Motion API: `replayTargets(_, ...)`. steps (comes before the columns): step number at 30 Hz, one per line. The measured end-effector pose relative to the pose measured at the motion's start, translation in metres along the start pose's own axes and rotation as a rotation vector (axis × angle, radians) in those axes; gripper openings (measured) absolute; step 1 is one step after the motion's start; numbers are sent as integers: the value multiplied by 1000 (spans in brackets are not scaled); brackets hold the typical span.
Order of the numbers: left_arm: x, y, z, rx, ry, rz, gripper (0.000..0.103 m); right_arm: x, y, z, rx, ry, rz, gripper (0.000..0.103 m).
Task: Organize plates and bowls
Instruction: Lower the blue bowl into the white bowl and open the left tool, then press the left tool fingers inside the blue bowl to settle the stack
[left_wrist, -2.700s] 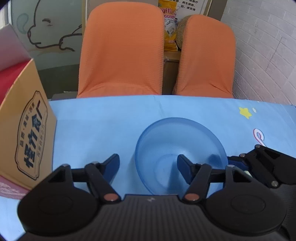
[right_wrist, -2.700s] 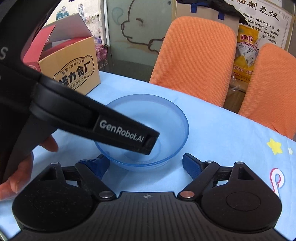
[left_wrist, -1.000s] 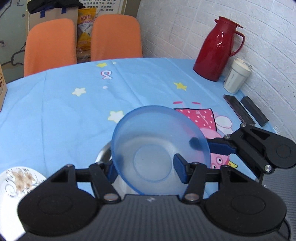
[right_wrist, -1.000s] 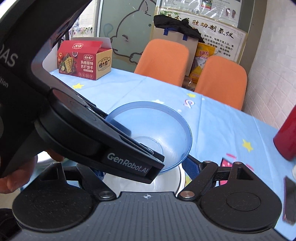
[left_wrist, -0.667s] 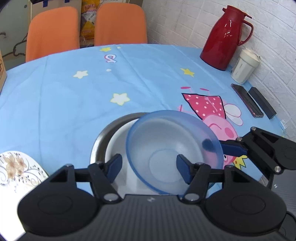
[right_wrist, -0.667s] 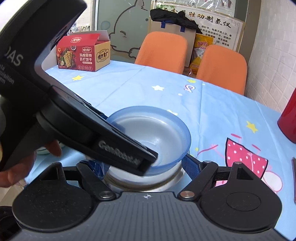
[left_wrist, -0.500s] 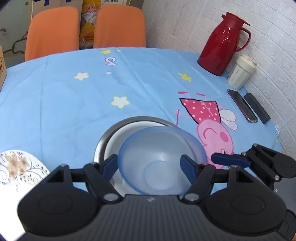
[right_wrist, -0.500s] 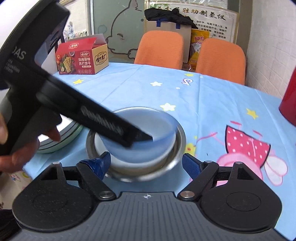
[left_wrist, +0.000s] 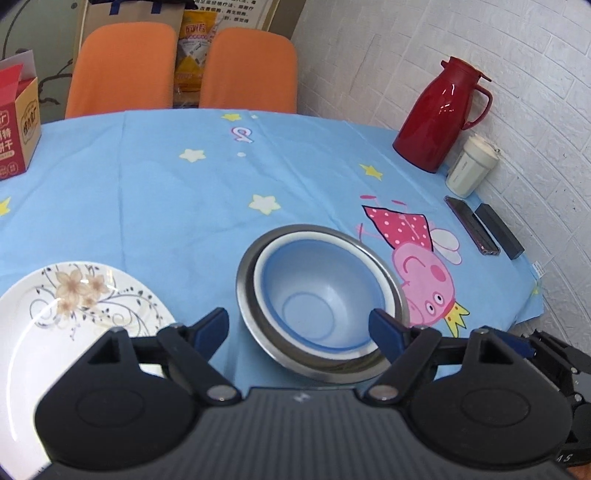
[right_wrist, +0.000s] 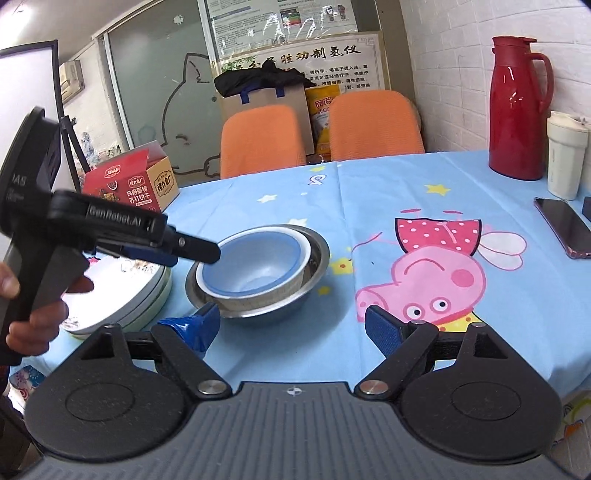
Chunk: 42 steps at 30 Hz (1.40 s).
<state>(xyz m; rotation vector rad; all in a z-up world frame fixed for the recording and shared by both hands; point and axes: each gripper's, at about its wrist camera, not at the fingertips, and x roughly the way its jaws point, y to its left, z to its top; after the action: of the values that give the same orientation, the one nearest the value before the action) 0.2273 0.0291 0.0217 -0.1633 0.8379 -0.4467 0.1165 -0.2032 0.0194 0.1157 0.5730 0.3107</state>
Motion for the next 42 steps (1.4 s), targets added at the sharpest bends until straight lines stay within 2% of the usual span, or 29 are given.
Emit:
replayTargets(5, 5, 11, 8, 22, 18, 24, 91, 21, 2, 13, -14, 27, -3, 73)
replayTargets(8, 13, 15, 19, 51, 39, 33, 91, 38, 2, 22, 0, 50, -4, 73)
replayTargets(13, 43, 17, 40, 102, 117, 25, 91, 74, -1, 33, 10, 108, -38, 73)
replayTargets(19, 78, 20, 43, 136, 211, 26, 91, 109, -4, 34, 17, 185, -60, 73)
replayTargets(24, 92, 20, 42, 160, 222, 47, 91, 122, -6, 32, 24, 229, -81, 74)
replayTargets(28, 97, 19, 42, 187, 220, 62, 91, 126, 2, 30, -21, 234, -113, 75)
replayTargets(37, 97, 17, 38, 205, 200, 95, 90, 125, 12, 26, 3, 212, -176, 76)
replayTargets(42, 95, 12, 33, 201, 186, 122, 90, 119, 16, 22, 22, 200, -170, 75)
